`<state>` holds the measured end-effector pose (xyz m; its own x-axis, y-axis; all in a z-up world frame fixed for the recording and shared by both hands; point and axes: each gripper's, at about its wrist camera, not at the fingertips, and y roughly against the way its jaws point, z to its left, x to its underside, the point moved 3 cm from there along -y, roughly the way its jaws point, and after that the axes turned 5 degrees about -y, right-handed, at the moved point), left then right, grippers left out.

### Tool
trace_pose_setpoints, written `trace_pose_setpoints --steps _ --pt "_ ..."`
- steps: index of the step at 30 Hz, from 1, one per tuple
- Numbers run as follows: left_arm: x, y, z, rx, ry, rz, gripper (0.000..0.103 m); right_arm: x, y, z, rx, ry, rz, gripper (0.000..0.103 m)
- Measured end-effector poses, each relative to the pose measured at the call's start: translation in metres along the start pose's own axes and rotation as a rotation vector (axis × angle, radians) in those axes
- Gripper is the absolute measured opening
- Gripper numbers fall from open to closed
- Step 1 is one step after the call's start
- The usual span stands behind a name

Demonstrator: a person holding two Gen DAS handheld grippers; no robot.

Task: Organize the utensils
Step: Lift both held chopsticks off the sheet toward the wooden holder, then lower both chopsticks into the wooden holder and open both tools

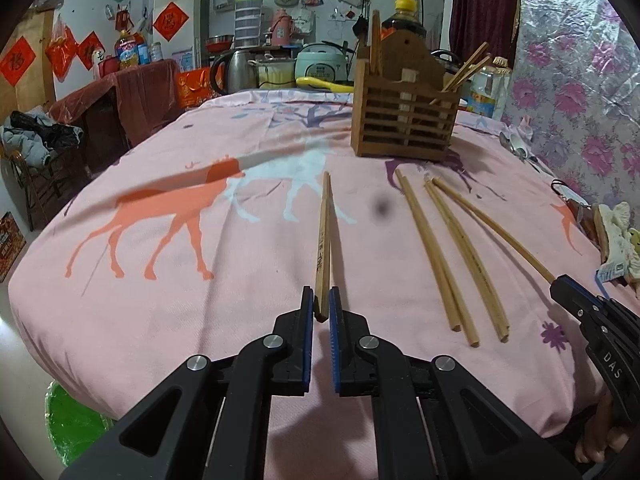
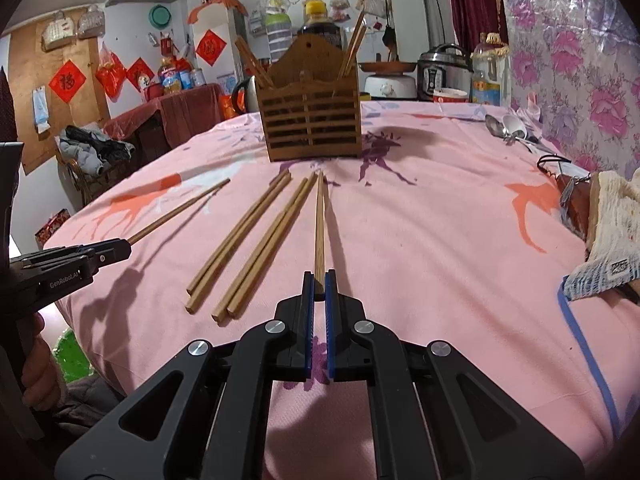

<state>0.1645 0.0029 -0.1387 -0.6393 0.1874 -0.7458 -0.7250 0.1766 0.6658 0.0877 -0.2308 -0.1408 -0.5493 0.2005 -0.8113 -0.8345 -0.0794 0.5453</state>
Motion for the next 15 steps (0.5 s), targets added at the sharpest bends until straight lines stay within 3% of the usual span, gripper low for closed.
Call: trace_pose_setpoints --steps 15 --pt "-0.046 0.062 -0.004 0.041 0.003 -0.087 0.007 -0.057 0.065 -0.003 -0.079 -0.057 -0.178 0.006"
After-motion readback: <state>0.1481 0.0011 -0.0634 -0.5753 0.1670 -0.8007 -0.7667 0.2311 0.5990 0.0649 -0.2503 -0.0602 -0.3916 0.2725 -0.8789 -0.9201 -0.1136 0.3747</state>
